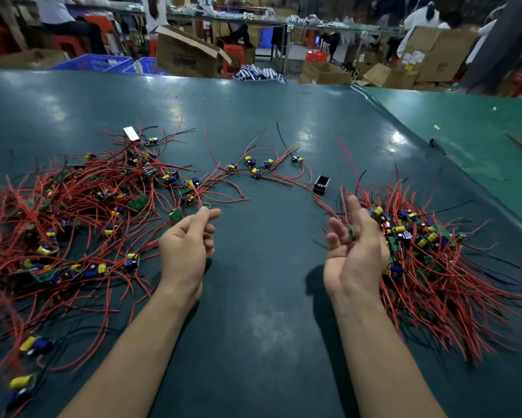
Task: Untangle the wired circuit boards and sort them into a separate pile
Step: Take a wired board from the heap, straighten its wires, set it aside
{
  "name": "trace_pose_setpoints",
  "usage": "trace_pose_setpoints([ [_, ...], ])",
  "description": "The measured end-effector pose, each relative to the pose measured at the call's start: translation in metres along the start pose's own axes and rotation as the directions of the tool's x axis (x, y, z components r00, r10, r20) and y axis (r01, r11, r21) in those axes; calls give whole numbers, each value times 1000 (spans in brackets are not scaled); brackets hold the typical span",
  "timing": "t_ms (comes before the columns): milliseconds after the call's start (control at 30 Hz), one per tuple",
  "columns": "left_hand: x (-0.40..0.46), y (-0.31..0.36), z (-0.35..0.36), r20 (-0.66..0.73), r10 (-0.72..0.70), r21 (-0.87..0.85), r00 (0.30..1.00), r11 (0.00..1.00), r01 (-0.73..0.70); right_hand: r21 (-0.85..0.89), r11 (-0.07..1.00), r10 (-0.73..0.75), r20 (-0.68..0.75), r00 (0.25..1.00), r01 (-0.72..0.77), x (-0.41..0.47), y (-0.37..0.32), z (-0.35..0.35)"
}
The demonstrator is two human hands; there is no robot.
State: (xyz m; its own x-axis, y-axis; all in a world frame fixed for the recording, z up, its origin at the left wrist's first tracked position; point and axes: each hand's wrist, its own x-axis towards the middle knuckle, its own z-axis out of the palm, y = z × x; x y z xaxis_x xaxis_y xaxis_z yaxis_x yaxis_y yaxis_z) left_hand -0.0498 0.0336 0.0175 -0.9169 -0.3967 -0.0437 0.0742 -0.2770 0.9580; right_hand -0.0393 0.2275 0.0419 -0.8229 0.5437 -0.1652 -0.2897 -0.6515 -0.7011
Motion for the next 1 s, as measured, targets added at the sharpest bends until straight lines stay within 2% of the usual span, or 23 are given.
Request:
trace_pose_setpoints([
  [33,0,1,-1,9,3,2,1000,1000,-3,32,999,22,-68,997,-20,2,0,-2],
  [100,1,2,-1,14,14,13,1000,1000,-14,55,995,84,-115,990,-79,5,3,-5],
  [200,2,2,-2,12,58,100,998,993,-59,-7,985,169,-57,984,-170,5,8,-5],
  [267,1,2,-3,29,163,256,986,952,-165,-104,967,236,8,972,-234,2,10,-4],
  [300,0,3,-5,61,271,389,961,880,-273,-162,955,259,41,965,-249,0,12,-3],
  [367,-3,7,-10,213,500,617,840,598,-512,-272,932,276,100,956,-240,-5,14,-1],
  [433,-2,11,-17,371,596,686,712,341,-643,-349,915,265,138,954,-204,-10,18,2],
  [467,2,12,-21,405,602,712,689,266,-650,-380,908,252,155,955,-178,-12,19,3],
  [500,7,13,-25,408,590,755,697,211,-621,-409,900,236,173,956,-149,-13,20,3],
  [567,18,13,-35,341,525,879,780,117,-463,-453,886,219,211,953,-103,-14,21,4],
  [633,27,13,-44,193,424,968,885,63,-241,-488,870,205,235,950,-67,-14,22,3],
  [700,29,14,-51,81,326,994,942,38,-99,-522,852,194,253,948,-35,-14,24,3],
  [767,30,16,-53,50,298,997,953,40,-65,-548,837,192,286,939,-4,-13,26,2],
  [1000,34,14,-49,98,365,986,926,93,-141,-623,778,217,389,895,82,-14,35,1],
])
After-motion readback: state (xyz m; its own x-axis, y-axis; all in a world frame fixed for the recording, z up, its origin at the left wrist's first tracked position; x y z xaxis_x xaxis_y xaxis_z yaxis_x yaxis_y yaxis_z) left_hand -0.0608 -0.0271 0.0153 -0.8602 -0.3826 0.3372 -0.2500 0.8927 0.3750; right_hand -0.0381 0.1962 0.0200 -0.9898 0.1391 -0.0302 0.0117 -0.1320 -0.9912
